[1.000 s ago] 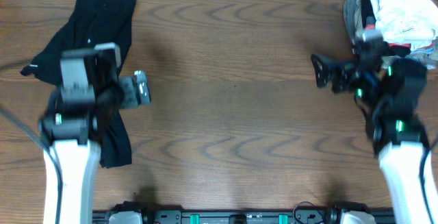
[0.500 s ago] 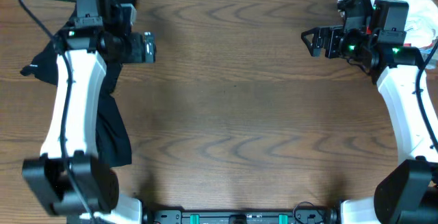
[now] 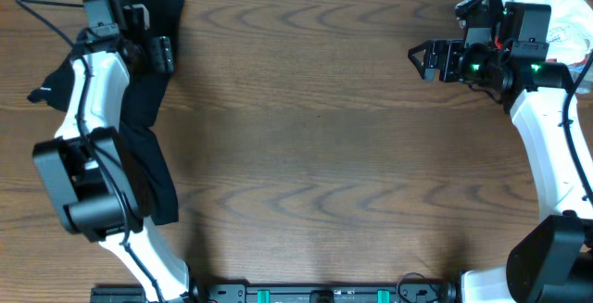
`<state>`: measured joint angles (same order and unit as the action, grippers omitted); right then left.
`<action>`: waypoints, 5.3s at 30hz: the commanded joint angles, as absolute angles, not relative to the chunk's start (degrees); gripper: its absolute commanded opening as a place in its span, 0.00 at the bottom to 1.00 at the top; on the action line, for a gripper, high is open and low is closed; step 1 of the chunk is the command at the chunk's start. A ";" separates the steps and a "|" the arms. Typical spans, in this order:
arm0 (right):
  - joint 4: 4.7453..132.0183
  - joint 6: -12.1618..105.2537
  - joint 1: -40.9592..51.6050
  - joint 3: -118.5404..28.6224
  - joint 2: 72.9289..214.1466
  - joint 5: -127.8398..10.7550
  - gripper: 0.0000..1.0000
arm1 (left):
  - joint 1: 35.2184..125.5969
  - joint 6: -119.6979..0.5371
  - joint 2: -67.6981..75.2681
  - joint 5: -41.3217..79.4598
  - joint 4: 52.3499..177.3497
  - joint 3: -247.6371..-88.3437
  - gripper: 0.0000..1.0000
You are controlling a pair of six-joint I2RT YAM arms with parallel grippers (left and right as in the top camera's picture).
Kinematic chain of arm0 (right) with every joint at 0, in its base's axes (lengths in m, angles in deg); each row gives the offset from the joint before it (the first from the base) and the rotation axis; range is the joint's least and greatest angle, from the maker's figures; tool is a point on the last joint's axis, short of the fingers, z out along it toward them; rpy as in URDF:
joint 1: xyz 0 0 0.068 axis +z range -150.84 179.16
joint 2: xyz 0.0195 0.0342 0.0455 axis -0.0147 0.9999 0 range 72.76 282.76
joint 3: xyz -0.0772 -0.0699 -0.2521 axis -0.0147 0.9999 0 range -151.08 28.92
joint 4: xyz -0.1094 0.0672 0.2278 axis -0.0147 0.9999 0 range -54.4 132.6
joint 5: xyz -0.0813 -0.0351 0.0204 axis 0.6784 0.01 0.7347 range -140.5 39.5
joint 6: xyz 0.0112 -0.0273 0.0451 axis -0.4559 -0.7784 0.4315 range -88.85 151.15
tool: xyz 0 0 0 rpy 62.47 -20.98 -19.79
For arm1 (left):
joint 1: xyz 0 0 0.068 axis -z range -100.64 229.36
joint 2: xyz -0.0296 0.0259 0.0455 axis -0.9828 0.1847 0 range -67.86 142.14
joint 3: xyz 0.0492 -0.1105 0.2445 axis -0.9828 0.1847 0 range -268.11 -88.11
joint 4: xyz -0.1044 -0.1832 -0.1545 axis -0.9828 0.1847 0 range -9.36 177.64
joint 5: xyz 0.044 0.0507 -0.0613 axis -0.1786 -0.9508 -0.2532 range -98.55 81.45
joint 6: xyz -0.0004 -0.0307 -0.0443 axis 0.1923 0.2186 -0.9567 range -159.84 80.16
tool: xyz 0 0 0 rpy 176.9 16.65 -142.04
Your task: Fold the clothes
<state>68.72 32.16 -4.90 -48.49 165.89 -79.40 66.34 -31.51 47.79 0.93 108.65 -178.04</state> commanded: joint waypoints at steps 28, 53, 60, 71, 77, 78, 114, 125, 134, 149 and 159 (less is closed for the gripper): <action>68.76 30.90 -3.54 -42.48 166.52 -79.06 0.77 | 67.46 -27.02 62.61 -0.03 98.14 -178.53 0.13; 66.64 31.36 -3.56 -42.48 166.52 -79.03 0.72 | 104.09 -43.46 62.61 2.98 99.17 -178.39 0.06; 66.62 31.33 -3.67 -42.48 166.52 -79.03 0.73 | 110.30 -54.54 62.61 3.00 89.38 -178.55 0.07; 65.97 31.86 -8.50 -42.65 166.19 -79.03 0.73 | 111.28 -64.66 62.50 8.84 83.50 -182.13 0.06; 64.44 34.57 -13.11 -42.70 165.36 -80.34 0.72 | 113.31 -68.25 62.50 8.84 77.05 -182.15 0.06; 64.04 34.57 -13.88 -42.70 165.25 -81.13 0.72 | 113.88 -68.25 62.50 8.80 75.82 -182.15 0.06; 70.86 33.85 -16.11 -42.67 164.86 -83.69 0.72 | 97.64 -49.67 37.65 -0.82 143.67 -181.94 0.98; 71.17 33.34 -14.47 -42.67 164.86 -80.65 0.72 | 98.04 -53.08 36.47 -3.68 145.72 -162.48 0.91; 71.04 33.24 -14.25 -42.67 164.88 -80.69 0.72 | 98.01 -59.18 24.67 -3.68 138.20 -147.93 0.91; 70.29 33.24 -11.63 -42.67 164.88 -80.50 0.72 | 93.10 -43.85 22.16 -3.95 120.67 -135.38 0.88; 70.36 33.24 -11.63 -42.63 164.88 -80.50 0.72 | 90.25 -42.00 22.13 -3.53 120.74 -135.38 0.64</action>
<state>70.47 33.91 -12.76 -42.67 166.02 -80.45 90.47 -43.24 21.76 -2.96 119.80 -135.40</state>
